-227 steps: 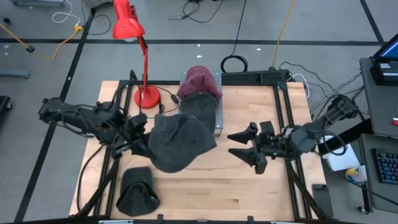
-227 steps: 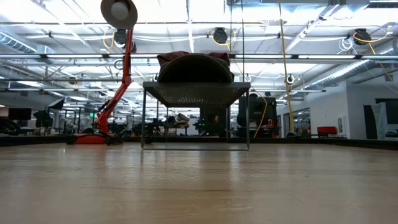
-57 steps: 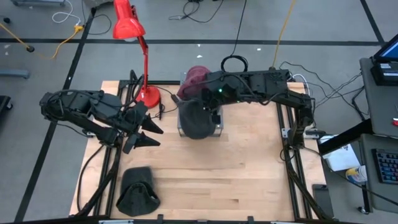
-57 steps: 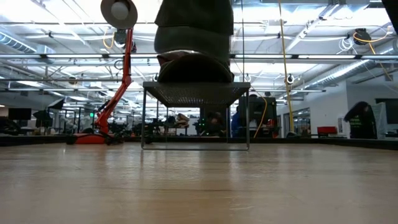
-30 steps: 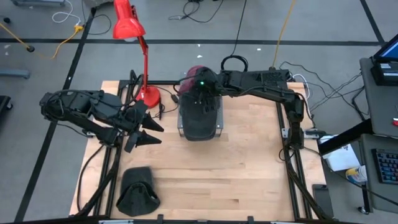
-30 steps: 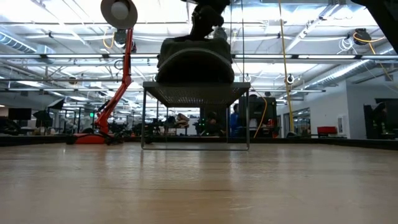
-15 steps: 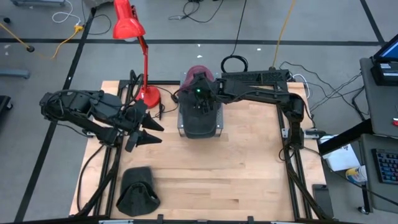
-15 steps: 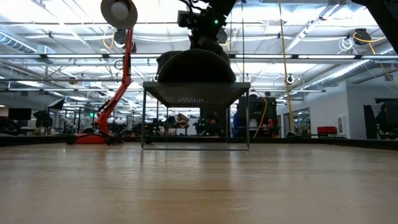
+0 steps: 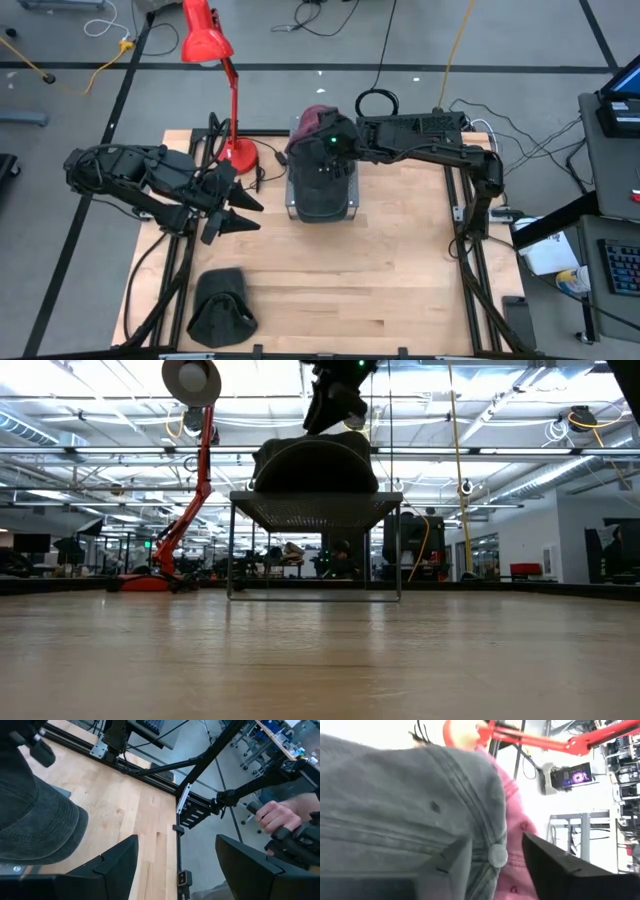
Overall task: Pick & Place hat
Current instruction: Stack the top black cap on top of the black cap on the shelf
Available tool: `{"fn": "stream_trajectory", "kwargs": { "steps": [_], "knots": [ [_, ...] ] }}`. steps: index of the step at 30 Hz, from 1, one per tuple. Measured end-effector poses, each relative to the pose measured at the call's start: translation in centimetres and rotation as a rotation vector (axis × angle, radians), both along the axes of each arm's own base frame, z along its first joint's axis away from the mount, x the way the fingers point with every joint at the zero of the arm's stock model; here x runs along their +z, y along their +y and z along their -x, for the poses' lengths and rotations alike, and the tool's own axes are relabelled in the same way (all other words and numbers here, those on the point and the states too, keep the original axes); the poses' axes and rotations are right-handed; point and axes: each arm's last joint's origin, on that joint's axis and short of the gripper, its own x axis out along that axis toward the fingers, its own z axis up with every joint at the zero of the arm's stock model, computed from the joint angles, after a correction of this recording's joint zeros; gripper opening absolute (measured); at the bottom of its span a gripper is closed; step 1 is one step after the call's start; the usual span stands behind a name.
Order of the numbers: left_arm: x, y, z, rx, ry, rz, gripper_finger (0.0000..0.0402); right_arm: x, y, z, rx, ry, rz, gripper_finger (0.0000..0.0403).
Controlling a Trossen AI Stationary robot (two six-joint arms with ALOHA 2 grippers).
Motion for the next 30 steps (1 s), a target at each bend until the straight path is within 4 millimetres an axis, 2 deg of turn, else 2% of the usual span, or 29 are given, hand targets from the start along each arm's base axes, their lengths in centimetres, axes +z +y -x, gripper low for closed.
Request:
{"fn": "stream_trajectory", "kwargs": {
  "steps": [6,10,12,15,24,30],
  "knots": [
    [0.0,0.0,0.0,0.002,0.002,0.006,0.0271,1.0,0.5,0.3,-0.064,-0.084,-0.04,0.0254],
    [0.0,0.0,0.0,0.023,0.014,0.053,0.0271,0.7,2.7,1.0,-0.085,-0.069,-0.221,0.0283],
    [0.0,0.0,0.0,0.029,0.018,0.067,0.0271,0.3,4.5,1.3,-0.051,-0.023,-0.326,0.0287],
    [0.0,0.0,0.0,0.03,0.018,0.068,0.0271,-0.5,7.2,1.3,-0.019,0.043,-0.384,0.0286],
    [0.0,0.0,0.0,0.03,0.019,0.068,0.0271,-0.6,14.4,1.3,0.134,0.037,-0.553,0.0283],
    [0.0,0.0,0.0,0.024,0.015,0.055,0.0271,-4.2,17.1,1.1,0.208,0.093,-0.667,0.028]
  ]
}}
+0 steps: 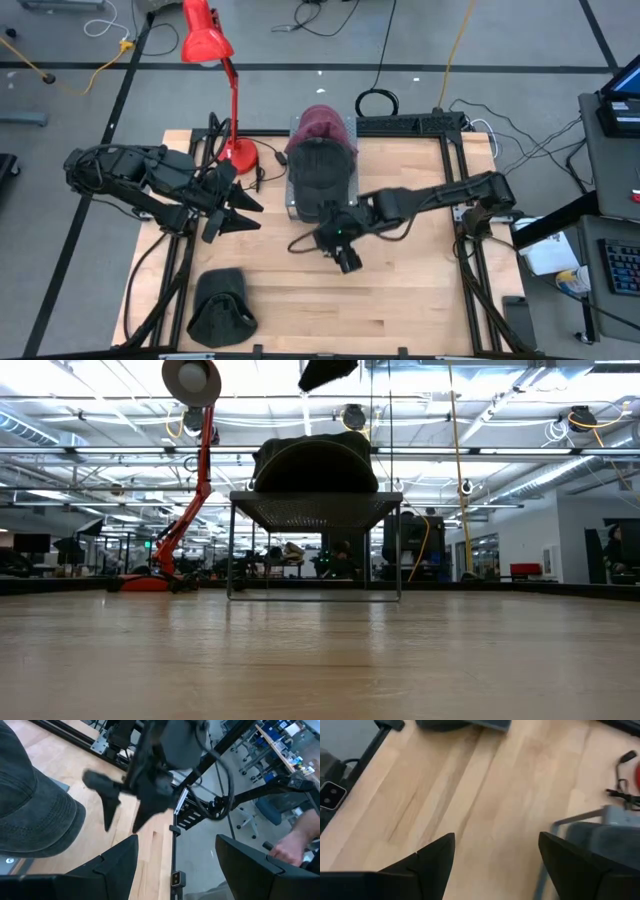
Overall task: Pick & Place hat
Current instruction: Stack the top black cap on top of the black cap on the shelf
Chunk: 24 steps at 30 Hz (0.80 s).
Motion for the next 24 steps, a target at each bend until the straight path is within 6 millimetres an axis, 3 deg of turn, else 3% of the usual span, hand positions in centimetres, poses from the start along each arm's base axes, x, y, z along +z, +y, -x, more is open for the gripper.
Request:
{"fn": "stream_trajectory", "kwargs": {
  "steps": [6,24],
  "knots": [
    [0.0,0.0,0.0,0.005,0.003,0.011,0.0271,-3.3,0.6,-0.3,-0.082,-0.01,0.004,0.0279],
    [0.0,0.0,0.0,0.008,0.004,0.016,0.0271,-4.0,-3.3,-0.9,-0.147,-0.003,0.055,0.0279]
  ]
}}
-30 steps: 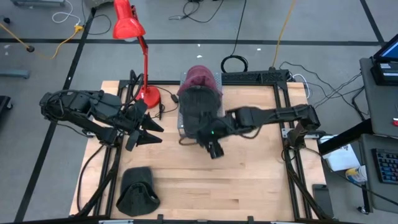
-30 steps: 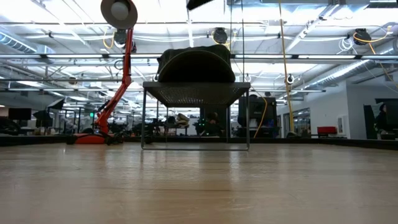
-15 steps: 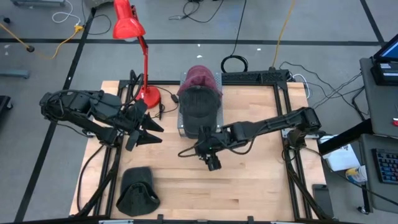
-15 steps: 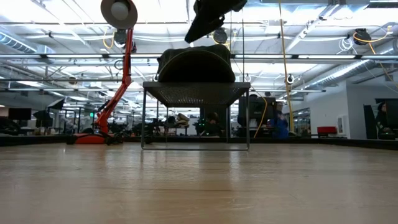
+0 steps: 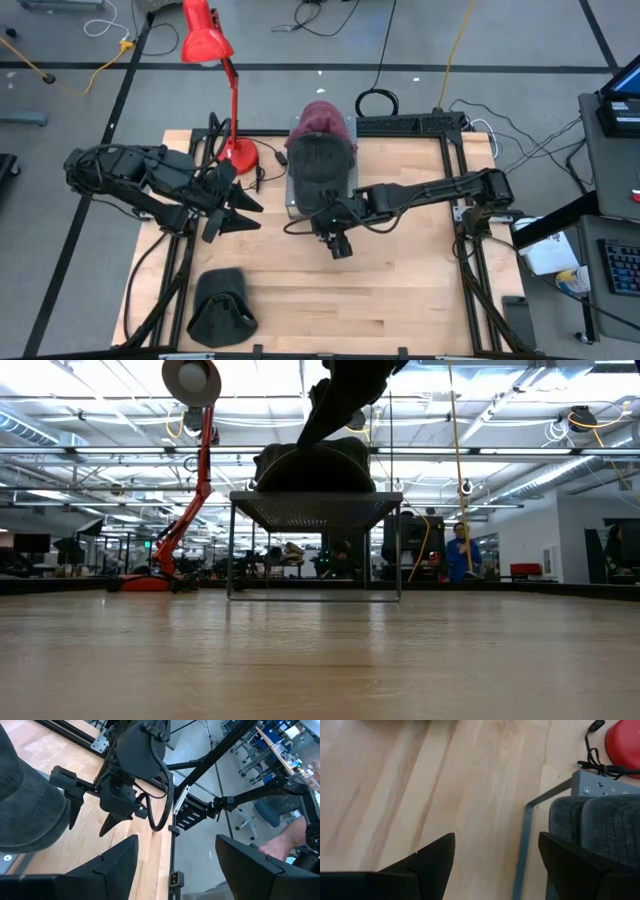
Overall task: Pick & Place hat
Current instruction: Stack the top black cap on top of the black cap on the shelf, then stack the black cap on top of the black caps on the shelf
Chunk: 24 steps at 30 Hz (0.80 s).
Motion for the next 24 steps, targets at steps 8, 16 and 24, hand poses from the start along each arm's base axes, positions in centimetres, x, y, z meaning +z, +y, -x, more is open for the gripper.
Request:
{"fn": "stream_trajectory", "kwargs": {
  "steps": [8,16,24],
  "knots": [
    [0.0,0.0,0.0,0.0,0.0,0.001,0.0271,0.0,0.0,0.1,0.023,0.006,0.021,0.0279],
    [0.0,0.0,0.0,0.006,0.006,0.014,0.0271,2.6,0.9,1.6,0.084,-0.051,-0.103,0.0279],
    [-1.1,0.0,0.2,0.037,0.149,0.105,0.0271,8.0,1.1,6.4,-0.018,-0.112,-0.29,0.0279]
  ]
}}
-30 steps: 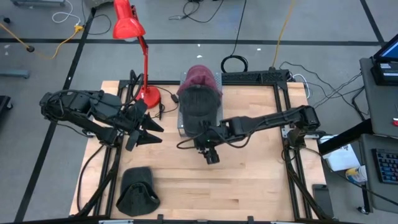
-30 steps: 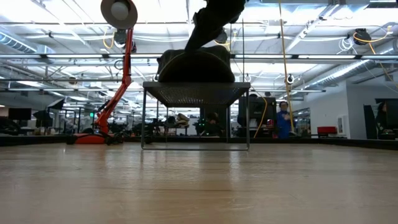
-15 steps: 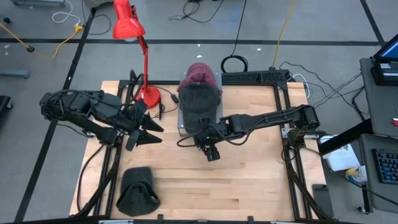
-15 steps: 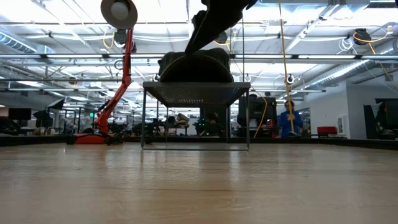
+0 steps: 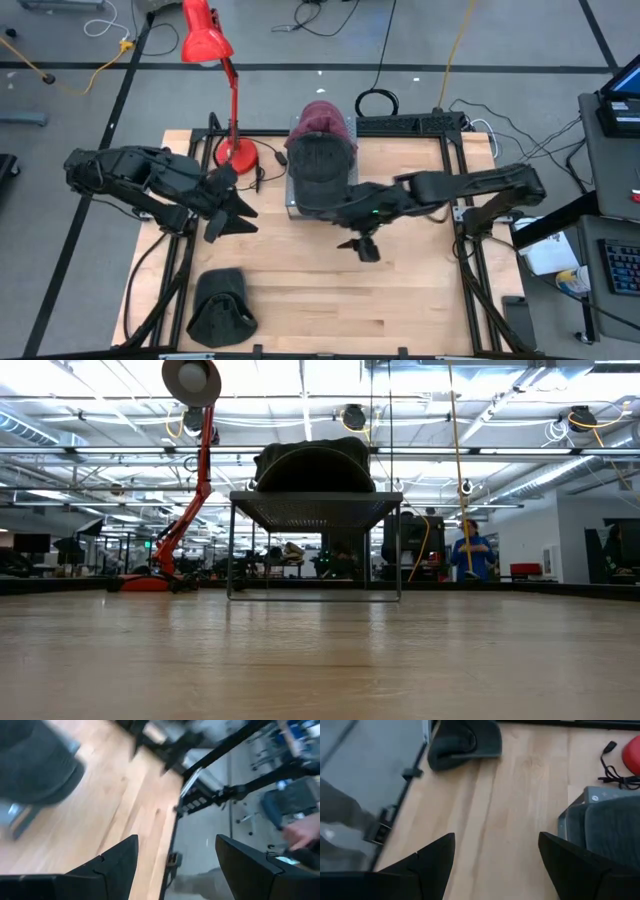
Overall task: Pick & Place hat
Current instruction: Stack the black cap on top of the black caps on the shelf
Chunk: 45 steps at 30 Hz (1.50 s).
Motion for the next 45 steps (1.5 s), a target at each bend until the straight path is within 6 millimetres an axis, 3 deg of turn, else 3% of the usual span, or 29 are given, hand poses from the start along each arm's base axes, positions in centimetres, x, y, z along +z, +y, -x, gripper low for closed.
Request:
{"fn": "stream_trajectory", "kwargs": {
  "steps": [5,11,18,31,45],
  "knots": [
    [-1.5,-0.2,0.0,0.082,0.192,0.087,0.0271,2.5,-0.2,3.3,-0.058,-0.015,-0.048,0.0279],
    [-3.3,-0.2,-0.2,0.295,0.453,0.266,0.0271,5.2,-0.9,6.7,-0.066,-0.103,-0.072,0.0279],
    [-5.3,-0.4,-0.2,0.608,0.743,0.419,0.0271,7.2,-2.2,9.0,-0.07,-0.208,-0.049,0.0279],
    [-9.2,-4.5,-3.3,0.854,0.985,0.416,0.0271,7.7,-2.6,9.8,-0.015,-0.256,0.031,0.0279],
    [-13.9,-9.7,-5.2,0.896,1.118,0.2,0.0271,7.7,-2.6,9.8,0.017,-0.268,0.072,0.0279]
  ]
}}
